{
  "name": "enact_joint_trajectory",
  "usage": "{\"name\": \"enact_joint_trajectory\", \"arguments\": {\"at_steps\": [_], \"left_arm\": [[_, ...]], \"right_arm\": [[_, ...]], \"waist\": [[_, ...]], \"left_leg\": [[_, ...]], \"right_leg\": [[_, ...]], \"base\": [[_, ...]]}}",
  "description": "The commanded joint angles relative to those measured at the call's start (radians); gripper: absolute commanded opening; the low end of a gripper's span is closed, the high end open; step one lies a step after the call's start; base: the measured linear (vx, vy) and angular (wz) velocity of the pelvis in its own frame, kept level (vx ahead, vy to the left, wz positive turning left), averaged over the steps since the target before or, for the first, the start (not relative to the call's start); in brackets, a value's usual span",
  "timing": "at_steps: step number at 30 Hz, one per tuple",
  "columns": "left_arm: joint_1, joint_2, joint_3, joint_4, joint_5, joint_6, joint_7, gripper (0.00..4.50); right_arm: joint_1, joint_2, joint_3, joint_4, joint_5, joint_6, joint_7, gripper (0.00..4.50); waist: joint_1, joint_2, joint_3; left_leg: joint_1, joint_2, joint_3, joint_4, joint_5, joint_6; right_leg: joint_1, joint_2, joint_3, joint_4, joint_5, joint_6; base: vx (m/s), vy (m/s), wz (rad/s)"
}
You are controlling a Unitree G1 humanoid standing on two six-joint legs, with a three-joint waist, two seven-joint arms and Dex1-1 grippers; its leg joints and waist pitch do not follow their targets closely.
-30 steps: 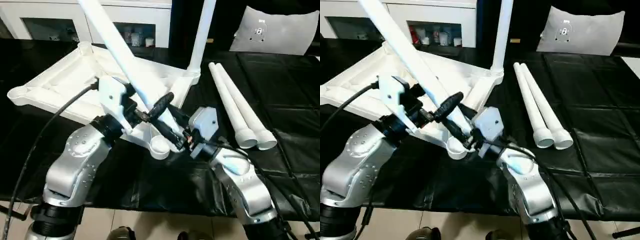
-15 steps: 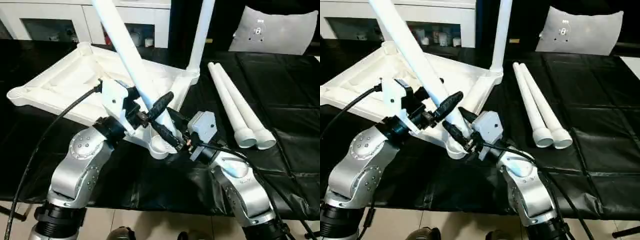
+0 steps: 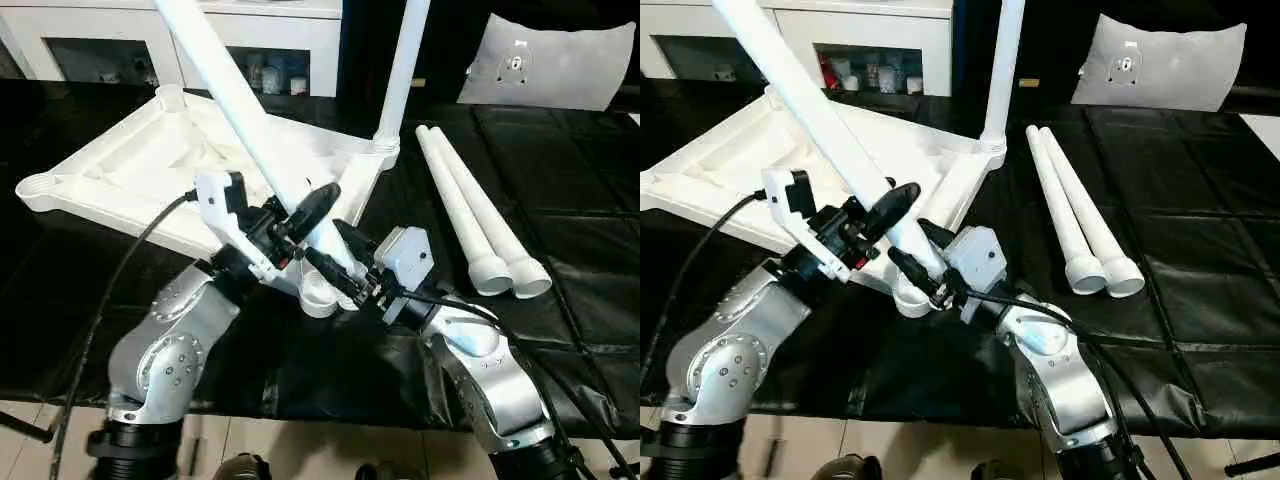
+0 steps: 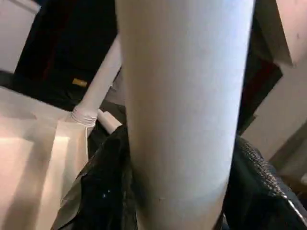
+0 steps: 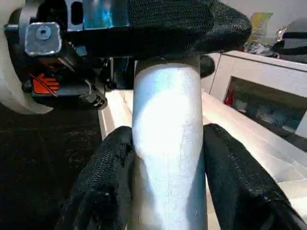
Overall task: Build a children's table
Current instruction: Pick table leg
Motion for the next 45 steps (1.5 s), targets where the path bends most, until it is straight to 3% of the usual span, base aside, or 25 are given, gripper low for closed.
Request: {"name": "enact_joint_trajectory", "arguments": {"at_steps": [1,6,7,11,16,19,26,31,36,40,45], "left_arm": [[-0.02,0.007,0.036,0.0,0.01,0.014,0.048,2.28],[-0.038,0.049,0.02,0.003,0.053,0.026,0.037,2.28],[-0.043,0.063,0.014,0.003,0.064,0.029,0.03,2.28],[-0.069,0.101,0.027,0.016,0.055,0.05,0.003,2.28],[-0.094,0.139,0.04,0.032,0.035,0.071,-0.039,2.28],[-0.111,0.189,0.047,0.049,-0.013,0.117,-0.116,2.28],[-0.161,0.267,0.051,0.078,-0.081,0.185,-0.267,2.28],[-0.201,0.286,0.046,0.145,-0.044,0.183,-0.276,2.28],[-0.196,0.264,0.06,0.168,-0.043,0.188,-0.233,2.28],[-0.193,0.244,0.073,0.183,-0.02,0.18,-0.186,2.28],[-0.187,0.219,0.085,0.181,-0.023,0.168,-0.163,2.28]], "right_arm": [[-0.015,-0.002,0.0,0.002,-0.009,-0.031,0.002,1.84],[-0.026,0.004,-0.005,0.001,0.004,-0.002,0.006,1.84],[-0.03,0.006,-0.008,-0.002,0.017,0.009,0.012,2.4],[-0.048,0.015,-0.034,-0.029,0.109,0.098,0.039,2.58],[-0.066,0.006,-0.067,-0.059,0.231,0.22,0.092,3.04],[-0.108,-0.028,-0.138,-0.089,0.39,0.389,0.123,3.3],[-0.22,-0.132,-0.218,-0.039,0.487,0.572,0.178,3.88],[-0.251,-0.219,-0.17,-0.004,0.435,0.608,0.232,4.23],[-0.24,-0.23,-0.15,-0.005,0.421,0.632,0.224,4.37],[-0.216,-0.225,-0.125,-0.037,0.429,0.674,0.201,4.37],[-0.166,-0.203,-0.134,-0.073,0.501,0.754,0.211,4.37]], "waist": [[0.003,0.002,-0.063],[0.002,0.0,-0.065],[0.002,0.002,-0.066],[0.003,0.003,-0.068],[0.004,0.003,-0.068],[0.007,0.003,-0.069],[0.019,0.001,-0.067],[0.027,-0.001,-0.069],[0.026,-0.002,-0.074],[0.027,0.0,-0.072],[0.029,-0.001,-0.069]], "left_leg": [[0.015,0.045,-0.014,-0.064,-0.188,0.032],[0.016,0.046,-0.014,-0.063,-0.171,0.039],[0.016,0.046,-0.015,-0.063,-0.163,0.041],[0.018,0.045,-0.015,-0.062,-0.149,0.05],[0.019,0.045,-0.015,-0.063,-0.153,0.043],[0.024,0.043,-0.014,-0.061,-0.145,0.044],[0.027,0.041,-0.009,-0.062,-0.162,0.015],[0.024,0.04,-0.01,-0.062,-0.157,0.004],[0.021,0.041,-0.01,-0.058,-0.128,0.015],[0.022,0.042,-0.01,-0.059,-0.145,0.015],[0.023,0.043,-0.012,-0.062,-0.169,0.014]], "right_leg": [[0.053,-0.069,0.056,-0.08,-0.106,-0.181],[0.053,-0.069,0.056,-0.079,-0.098,-0.168],[0.053,-0.07,0.056,-0.077,-0.086,-0.172],[0.055,-0.069,0.055,-0.073,-0.059,-0.182],[0.054,-0.07,0.054,-0.074,-0.077,-0.182],[0.053,-0.068,0.055,-0.073,-0.076,-0.188],[0.05,-0.07,0.055,-0.077,-0.147,-0.183],[0.052,-0.072,0.054,-0.08,-0.166,-0.167],[0.054,-0.073,0.053,-0.074,-0.107,-0.188],[0.054,-0.073,0.053,-0.078,-0.128,-0.186],[0.052,-0.075,0.054,-0.084,-0.169,-0.177]], "base": [[0.0,0.0,0.0],[0.0,0.0,0.0],[0.0,0.0,0.0],[0.0,0.0,0.0],[0.0,0.0,0.0],[0.0,0.0,0.0],[0.0,0.0,0.0],[0.0,0.0,0.0],[0.0,0.0,0.0],[0.0,0.0,0.0],[0.0,0.0,0.0]]}}
